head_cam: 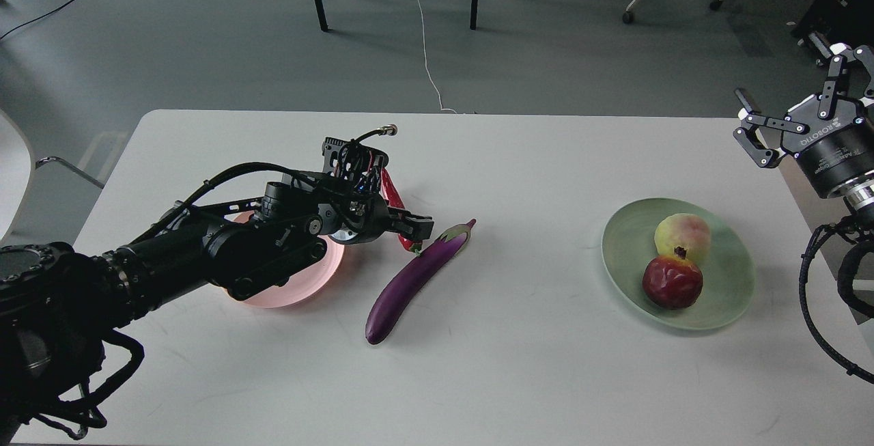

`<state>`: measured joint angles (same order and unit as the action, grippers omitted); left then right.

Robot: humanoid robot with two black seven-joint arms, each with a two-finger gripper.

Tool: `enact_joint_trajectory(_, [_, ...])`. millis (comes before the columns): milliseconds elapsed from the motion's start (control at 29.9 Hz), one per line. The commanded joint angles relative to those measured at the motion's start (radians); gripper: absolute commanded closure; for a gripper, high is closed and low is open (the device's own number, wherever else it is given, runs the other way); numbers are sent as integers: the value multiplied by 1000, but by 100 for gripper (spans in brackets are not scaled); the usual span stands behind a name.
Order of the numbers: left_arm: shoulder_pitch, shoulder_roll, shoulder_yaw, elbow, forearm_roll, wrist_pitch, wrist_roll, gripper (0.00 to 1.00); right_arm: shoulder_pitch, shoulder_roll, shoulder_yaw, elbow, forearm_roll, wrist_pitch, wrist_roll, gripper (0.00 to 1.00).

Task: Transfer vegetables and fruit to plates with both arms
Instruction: 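Grasp the red chili pepper with the left gripper and lift it, then lower the chili pepper onto the pink plate and release it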

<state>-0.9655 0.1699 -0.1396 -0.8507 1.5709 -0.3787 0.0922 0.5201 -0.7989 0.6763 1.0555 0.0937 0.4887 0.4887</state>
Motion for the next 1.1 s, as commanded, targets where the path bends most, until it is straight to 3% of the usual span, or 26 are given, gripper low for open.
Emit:
enact_joint_trajectory(0, [11,-1,2,2,1,0,3,14,0,0,-4,0,0,0,0,2])
enact_joint_trajectory(334, [21,2,0,6,-2,-32,-3,17,0,1,-4,0,0,0,0,2])
enact_joint_trajectory(401, [21,3,2,7,8,-28,-8,25,0,1,-4,0,0,0,0,2])
enact_joint_trajectory(535, [21,2,2,7,15,-28,-54,52,0,1,-3,0,0,0,0,2])
enact_joint_trajectory(769, [16,5,2,6,15,-31,-48,81,1,0,-1,0,0,0,0,2])
enact_joint_trajectory(1070, [-48,60,-15,-37,-5,-42,-52,84,1,0,-1,-2,0,0,0,2])
